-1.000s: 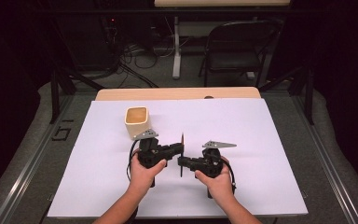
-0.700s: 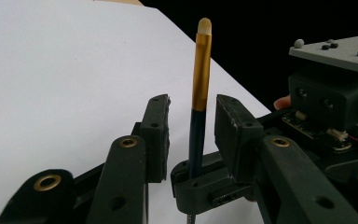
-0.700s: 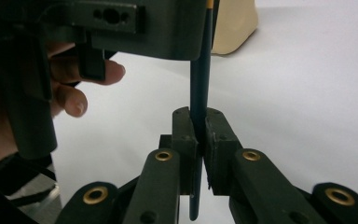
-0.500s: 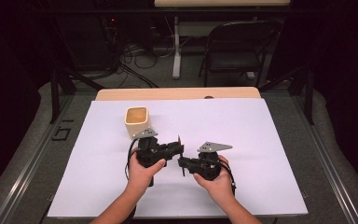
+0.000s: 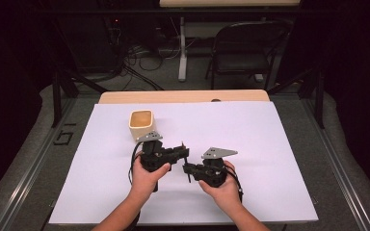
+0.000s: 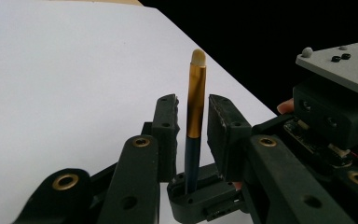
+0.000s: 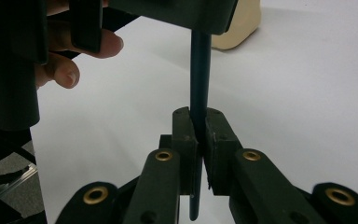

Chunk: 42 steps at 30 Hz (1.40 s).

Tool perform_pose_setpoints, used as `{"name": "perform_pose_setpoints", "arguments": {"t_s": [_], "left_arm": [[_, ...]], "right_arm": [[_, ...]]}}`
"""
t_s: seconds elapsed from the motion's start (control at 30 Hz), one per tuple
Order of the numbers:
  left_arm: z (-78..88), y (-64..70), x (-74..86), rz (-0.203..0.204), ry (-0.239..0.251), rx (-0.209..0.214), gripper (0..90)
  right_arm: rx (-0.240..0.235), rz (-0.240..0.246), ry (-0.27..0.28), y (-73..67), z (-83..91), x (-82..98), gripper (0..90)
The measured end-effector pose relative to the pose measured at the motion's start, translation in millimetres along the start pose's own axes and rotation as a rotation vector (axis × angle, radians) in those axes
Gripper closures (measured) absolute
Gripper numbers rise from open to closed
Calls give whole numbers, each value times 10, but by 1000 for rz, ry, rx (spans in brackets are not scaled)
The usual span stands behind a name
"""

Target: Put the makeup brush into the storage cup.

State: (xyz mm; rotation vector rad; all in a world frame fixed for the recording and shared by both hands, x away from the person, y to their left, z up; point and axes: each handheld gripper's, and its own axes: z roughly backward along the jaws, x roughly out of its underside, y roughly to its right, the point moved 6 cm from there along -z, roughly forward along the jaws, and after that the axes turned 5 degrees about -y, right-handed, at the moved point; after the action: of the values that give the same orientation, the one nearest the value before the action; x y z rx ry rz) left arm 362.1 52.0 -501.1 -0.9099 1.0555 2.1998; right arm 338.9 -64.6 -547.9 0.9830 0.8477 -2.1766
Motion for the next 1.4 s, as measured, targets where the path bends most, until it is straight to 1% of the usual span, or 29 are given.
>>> {"name": "perform_pose_setpoints", "arguments": {"t_s": [0.47,1.13,1.4], "left_arm": [[3,1,-1,1,-10,-9,821],[13,-1,-2,17,-17,-5,833],[15,2,-7,15,-19,-6,834]], "right_arm": [[-9,9,-10,-20,-17,9,842],[-13,9,-15,-23,-18,12,841],[-14,10,-13,-23,-16,9,841]]}}
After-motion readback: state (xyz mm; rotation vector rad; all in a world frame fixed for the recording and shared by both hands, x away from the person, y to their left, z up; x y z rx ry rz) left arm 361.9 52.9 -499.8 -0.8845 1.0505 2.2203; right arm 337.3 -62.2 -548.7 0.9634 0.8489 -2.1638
